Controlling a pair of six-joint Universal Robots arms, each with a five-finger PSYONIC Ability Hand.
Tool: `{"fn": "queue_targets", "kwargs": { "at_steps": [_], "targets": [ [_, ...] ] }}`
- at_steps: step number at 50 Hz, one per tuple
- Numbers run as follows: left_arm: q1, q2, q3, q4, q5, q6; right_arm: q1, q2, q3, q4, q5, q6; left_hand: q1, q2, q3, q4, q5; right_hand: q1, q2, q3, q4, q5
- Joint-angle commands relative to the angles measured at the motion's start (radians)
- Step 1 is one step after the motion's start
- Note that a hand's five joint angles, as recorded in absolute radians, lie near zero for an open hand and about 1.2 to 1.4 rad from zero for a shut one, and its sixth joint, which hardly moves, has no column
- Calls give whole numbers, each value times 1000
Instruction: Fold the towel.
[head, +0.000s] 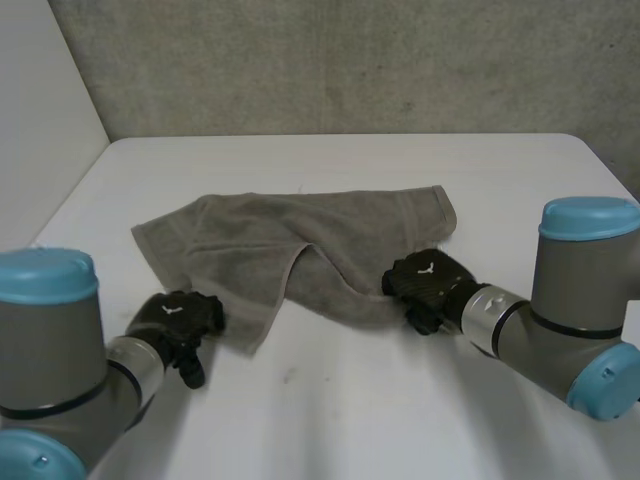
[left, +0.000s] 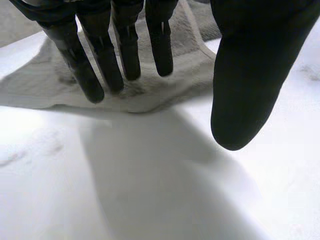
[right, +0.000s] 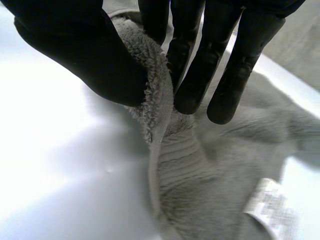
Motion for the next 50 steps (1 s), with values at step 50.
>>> {"fn": "queue_targets", "kwargs": {
  "at_steps": [50],
  "targets": [
    [-266,-288,339,-6,-281,-124,-18,-70,65,-20,71,1,-98,-98,-99,-96,-99,5,182,181,180,187]
  ]
}}
